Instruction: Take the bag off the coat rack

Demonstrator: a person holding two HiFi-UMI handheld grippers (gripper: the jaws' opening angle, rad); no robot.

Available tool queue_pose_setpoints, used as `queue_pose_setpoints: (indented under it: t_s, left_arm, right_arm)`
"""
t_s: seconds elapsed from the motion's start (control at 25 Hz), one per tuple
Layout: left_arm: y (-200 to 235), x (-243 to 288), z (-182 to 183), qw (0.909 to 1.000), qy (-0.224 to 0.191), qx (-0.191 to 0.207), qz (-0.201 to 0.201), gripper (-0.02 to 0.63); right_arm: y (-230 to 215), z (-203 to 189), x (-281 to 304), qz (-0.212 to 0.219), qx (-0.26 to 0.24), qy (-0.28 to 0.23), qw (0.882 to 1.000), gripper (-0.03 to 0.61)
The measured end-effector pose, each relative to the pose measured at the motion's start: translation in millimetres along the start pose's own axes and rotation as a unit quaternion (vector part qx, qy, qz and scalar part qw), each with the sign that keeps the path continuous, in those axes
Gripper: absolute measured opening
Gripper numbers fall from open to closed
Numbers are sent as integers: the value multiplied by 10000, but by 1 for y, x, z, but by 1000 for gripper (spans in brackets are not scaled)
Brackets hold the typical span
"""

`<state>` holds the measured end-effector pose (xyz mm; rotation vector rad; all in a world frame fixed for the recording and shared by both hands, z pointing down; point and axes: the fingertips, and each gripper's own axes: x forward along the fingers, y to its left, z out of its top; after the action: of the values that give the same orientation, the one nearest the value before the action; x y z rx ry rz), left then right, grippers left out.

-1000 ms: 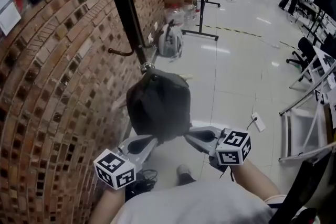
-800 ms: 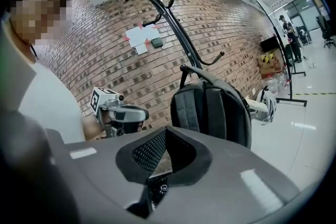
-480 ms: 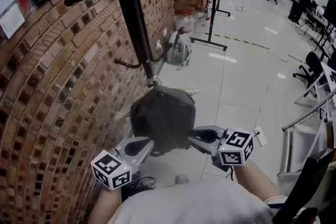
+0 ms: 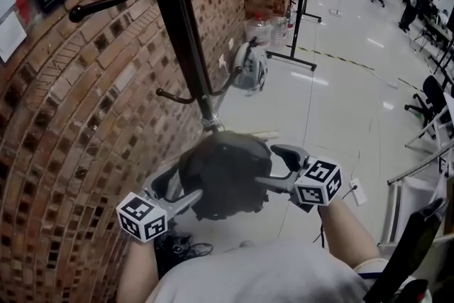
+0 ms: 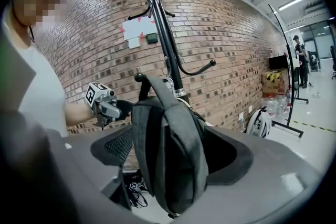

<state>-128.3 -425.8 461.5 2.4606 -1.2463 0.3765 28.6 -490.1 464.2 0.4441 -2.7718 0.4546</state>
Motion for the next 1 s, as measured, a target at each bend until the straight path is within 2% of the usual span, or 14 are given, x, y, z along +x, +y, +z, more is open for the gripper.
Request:
queue_pose_setpoints:
  t_s: [0.16,0.28,0.48,0.52,0.56,0.64,0.72,0.84,1.0]
  left_arm:
    - [15,18,-20,9996,239,-103,-112,457]
    - [18,32,-31,9989,382,-104,-242,462]
    - [23,42,-39,9985,335,-286,-327,460]
    - [23,43,-40,9984,308,-328,-340,460]
    - [23,44,-41,9983,284,-366,-349,459]
    - [23,45,-42,9982,237,-438,-346,440]
    - [23,45,-43,9978,189,-532,-334,376]
    - [24,45,-41,9968,109,-728,-318,278]
    - [23,42,-38,9960,121,-867,-186,199]
  right_arm:
    - [-22,-16,21,169,195,148,9996,469]
    - [-26,-29,35,336,206,328,9987,506]
    - [-31,-42,51,283,113,484,9984,511]
    - [-33,-44,52,195,35,529,9984,500]
    - [-35,-46,52,125,-12,567,9983,438]
    - [-36,-48,52,85,46,594,9982,386]
    - [-36,-49,52,48,169,573,9982,342]
    - [-38,-49,50,-100,306,518,9981,242]
    - [-31,-46,47,-172,417,562,9974,178]
